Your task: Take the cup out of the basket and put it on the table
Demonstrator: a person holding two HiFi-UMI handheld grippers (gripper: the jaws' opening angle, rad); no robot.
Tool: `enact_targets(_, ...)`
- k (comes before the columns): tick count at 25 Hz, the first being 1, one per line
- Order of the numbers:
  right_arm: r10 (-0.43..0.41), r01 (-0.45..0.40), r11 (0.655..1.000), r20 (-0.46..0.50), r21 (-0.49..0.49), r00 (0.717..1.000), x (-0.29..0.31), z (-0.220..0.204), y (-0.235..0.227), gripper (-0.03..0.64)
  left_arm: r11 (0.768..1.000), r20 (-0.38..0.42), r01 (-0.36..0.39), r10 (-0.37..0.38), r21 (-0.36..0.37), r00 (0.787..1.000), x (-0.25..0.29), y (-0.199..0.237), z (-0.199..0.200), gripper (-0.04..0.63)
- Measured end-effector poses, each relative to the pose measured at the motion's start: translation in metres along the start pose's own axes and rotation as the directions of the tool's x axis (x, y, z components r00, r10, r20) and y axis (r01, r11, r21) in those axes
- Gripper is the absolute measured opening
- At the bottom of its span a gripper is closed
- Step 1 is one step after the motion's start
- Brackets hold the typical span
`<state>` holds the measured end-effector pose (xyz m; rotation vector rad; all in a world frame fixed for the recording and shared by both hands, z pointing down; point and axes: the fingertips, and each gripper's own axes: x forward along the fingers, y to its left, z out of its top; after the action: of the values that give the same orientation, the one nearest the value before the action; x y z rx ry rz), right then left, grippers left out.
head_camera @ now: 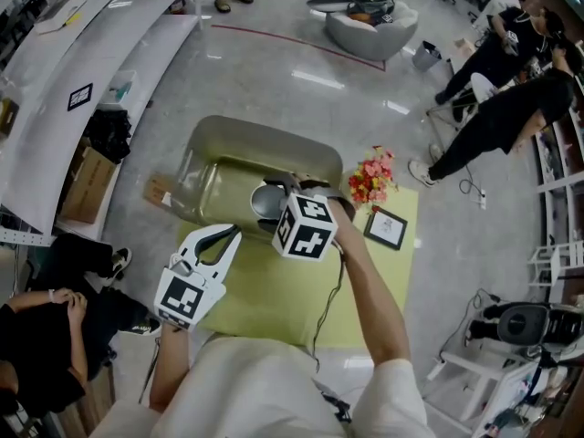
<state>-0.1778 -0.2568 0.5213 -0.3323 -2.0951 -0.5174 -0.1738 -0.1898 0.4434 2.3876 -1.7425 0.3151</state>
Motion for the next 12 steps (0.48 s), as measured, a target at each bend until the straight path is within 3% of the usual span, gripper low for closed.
enact_targets(12,-0.085,0.086,0.996,-0.024,0.028,0.996,-0.048,-0.010,0.017,0.354,0.997,0.007,0.068,-0.068,0.026,0.998,-0.001,-0.029,0.005,0.023)
